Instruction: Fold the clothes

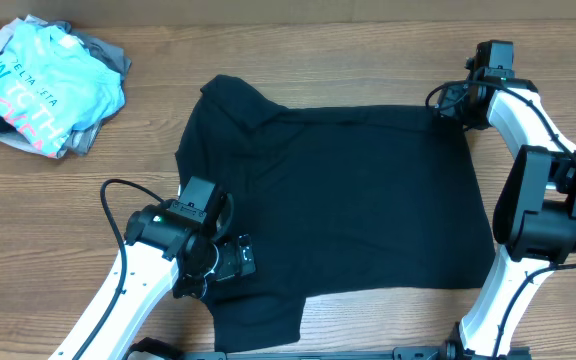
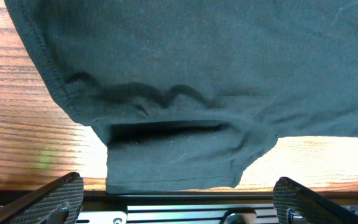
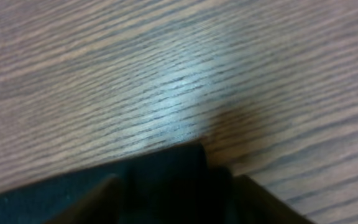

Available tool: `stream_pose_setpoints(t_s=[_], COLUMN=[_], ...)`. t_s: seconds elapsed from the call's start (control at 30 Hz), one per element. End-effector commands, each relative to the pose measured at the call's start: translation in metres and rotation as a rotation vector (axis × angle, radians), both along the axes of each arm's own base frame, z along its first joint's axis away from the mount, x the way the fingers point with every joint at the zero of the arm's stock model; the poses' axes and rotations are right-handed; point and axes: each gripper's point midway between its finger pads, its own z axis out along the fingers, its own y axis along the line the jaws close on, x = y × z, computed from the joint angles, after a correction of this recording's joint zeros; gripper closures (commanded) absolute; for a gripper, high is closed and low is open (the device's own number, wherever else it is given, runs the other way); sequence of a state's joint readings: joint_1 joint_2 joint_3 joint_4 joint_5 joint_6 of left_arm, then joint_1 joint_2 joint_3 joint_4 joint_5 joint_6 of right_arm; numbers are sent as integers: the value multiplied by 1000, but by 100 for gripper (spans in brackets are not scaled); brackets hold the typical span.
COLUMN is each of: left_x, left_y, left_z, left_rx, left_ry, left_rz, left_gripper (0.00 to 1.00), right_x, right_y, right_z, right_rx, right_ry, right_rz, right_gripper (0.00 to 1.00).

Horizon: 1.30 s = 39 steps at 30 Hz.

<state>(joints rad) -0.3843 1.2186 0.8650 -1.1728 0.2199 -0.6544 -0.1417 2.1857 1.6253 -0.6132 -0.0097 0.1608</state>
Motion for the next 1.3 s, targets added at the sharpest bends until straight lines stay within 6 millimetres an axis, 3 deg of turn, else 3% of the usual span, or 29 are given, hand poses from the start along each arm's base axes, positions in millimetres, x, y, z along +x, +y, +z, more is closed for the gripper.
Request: stream_pose_setpoints(t_s=[0.0, 0.37, 0.6, 0.77, 0.97, 1.17, 1.27], left_x=[8, 9, 8, 9, 9, 9, 9], left_y=[1, 1, 1, 1, 1, 2, 3], left_z=[4, 4, 4, 4, 4, 4, 4], left_rx=[8, 7, 7, 10, 11, 17, 21], left_ry=[-26, -30, -29, -31, -31, -33, -35], left_rz=[2, 2, 2, 2, 2, 2, 3], left_gripper=[0, 0, 0, 0, 0, 0, 0], right_x=[6, 7, 5, 8, 21, 47, 58], right_y=[-6, -3, -2, -7, -8, -12, -28], right_z=[1, -5, -15, -11, 6, 41, 54], right_rx=[-29, -32, -35, -56, -46, -39, -85], right_ry=[-10, -4, 19, 11, -34, -136, -198], right_rz=[-9, -3, -3, -17, -46, -87, -165], right_gripper=[51, 68, 93, 96, 96, 96, 96])
